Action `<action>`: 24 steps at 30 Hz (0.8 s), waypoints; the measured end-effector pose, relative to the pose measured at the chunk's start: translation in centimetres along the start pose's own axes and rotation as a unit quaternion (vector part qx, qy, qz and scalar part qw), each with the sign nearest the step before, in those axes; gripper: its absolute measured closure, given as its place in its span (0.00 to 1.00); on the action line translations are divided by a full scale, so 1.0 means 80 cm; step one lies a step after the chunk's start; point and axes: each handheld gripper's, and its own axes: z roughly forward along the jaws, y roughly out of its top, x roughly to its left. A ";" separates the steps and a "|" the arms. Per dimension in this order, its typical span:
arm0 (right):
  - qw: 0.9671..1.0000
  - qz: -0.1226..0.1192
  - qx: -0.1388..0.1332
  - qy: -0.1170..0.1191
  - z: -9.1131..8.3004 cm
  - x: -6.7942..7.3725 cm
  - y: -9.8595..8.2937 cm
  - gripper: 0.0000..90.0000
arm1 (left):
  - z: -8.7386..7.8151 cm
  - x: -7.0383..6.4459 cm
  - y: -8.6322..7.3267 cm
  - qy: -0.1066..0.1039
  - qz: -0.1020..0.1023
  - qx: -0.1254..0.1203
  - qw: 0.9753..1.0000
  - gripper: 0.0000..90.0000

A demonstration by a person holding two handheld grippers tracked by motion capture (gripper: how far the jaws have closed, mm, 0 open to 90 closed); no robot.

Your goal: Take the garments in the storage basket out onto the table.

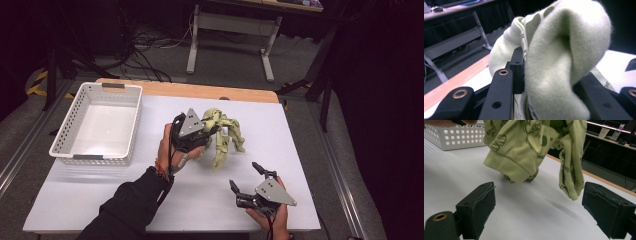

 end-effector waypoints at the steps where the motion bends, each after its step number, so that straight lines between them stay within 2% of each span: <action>1: 1.000 0.000 0.000 0.000 0.000 0.000 0.000 0.14 | 0.001 0.001 -0.003 0.001 -0.001 0.004 1.000 0.74; 3: 1.000 0.001 0.001 0.002 0.000 0.000 0.000 0.14 | 0.003 0.003 -0.008 0.000 -0.005 0.010 1.000 0.74; 5: 1.000 0.001 0.002 0.003 0.001 0.000 -0.001 0.14 | 0.005 0.004 -0.013 0.008 -0.001 0.016 1.000 0.73; 10: 1.000 -0.001 0.004 0.007 0.002 0.001 -0.001 0.14 | 0.009 0.007 -0.025 0.005 -0.007 0.031 0.999 0.72; 14: 1.000 -0.001 0.006 0.009 0.003 0.002 -0.001 0.14 | 0.011 0.009 -0.033 0.007 -0.015 0.041 0.999 0.67; 18: 1.000 -0.002 0.008 0.012 0.003 0.003 -0.002 0.14 | 0.013 0.009 -0.037 0.025 -0.020 0.055 0.998 0.49; 21: 1.000 -0.002 0.009 0.014 0.004 0.003 -0.002 0.14 | 0.010 0.011 -0.039 0.012 -0.035 0.035 0.999 0.35; 23: 1.000 -0.003 0.009 0.016 0.004 0.004 -0.002 0.14 | 0.009 0.010 -0.039 0.024 -0.020 0.042 0.999 0.30; 24: 1.000 -0.003 0.009 0.017 0.004 0.004 -0.002 0.14 | 0.009 0.011 -0.040 0.021 -0.017 0.042 0.999 0.28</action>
